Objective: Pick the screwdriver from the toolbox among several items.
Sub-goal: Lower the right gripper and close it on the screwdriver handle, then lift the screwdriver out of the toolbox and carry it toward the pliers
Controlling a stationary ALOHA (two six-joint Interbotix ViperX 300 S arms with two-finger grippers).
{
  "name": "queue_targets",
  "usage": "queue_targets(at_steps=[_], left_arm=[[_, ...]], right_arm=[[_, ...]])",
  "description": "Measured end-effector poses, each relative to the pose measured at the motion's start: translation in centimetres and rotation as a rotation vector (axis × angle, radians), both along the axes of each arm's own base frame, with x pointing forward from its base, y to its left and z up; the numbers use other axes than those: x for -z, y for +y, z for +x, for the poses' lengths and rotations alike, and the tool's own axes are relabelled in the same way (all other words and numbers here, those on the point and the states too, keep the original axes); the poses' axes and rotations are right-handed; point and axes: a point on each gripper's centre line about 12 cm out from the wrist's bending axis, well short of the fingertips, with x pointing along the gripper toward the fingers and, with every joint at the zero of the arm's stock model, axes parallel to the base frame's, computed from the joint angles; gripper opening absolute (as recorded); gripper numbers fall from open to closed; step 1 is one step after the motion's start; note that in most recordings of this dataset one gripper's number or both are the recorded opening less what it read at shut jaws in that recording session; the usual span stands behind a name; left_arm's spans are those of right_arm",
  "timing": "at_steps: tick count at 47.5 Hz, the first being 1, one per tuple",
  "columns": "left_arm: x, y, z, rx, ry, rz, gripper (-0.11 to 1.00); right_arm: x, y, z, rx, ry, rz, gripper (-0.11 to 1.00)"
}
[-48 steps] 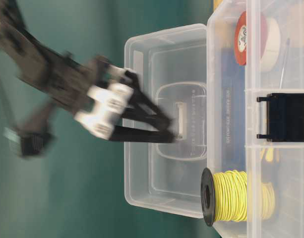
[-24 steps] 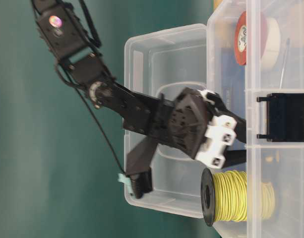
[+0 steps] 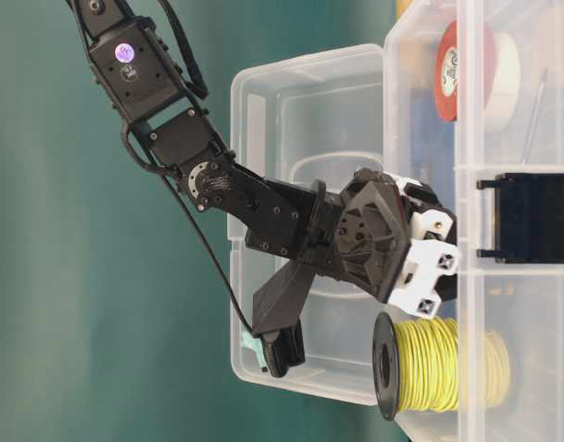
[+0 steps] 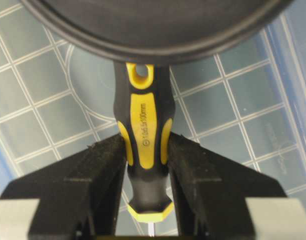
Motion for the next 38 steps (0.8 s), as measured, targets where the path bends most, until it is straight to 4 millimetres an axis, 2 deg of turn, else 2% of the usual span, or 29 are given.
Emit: queue_targets(at_steps=[2,6,14,20,24,28,34,38], left_arm=[[0.0,0.0,0.0,0.0,0.002,0.0,0.0],[0.0,0.0,0.0,-0.001,0.0,0.0,0.0],[-0.1,0.2,0.0,-0.011,-0.003,0.0,0.0],[-0.1,0.4,0.0,-0.021,-0.002,0.0,0.0],[0.0,0.5,-0.1,-0.023,0.0,0.0,0.0],[0.1,0.5,-0.1,-0.023,0.003,0.0,0.0],[0.2,0.5,-0.1,-0.023,0.006,0.0,0.0],[0.2,0.5,-0.1,-0.024,0.006,0.0,0.0]], right_arm=[[-0.1,0.0,-0.2,0.001,0.013,0.003,0.26],[-1.7,0.0,-0.5,0.003,0.004,0.002,0.26],[-8.1,0.4,-2.2,0.003,-0.032,-0.007,0.26],[-12.8,1.7,-3.9,-0.001,-0.063,-0.012,0.26],[-14.9,3.6,-4.5,-0.031,-0.086,-0.015,0.26],[-15.9,6.5,-4.4,-0.097,-0.106,-0.017,0.26],[-15.7,11.6,-3.2,-0.223,-0.138,-0.035,0.26],[-14.6,14.6,-2.1,-0.3,-0.145,-0.055,0.26]])
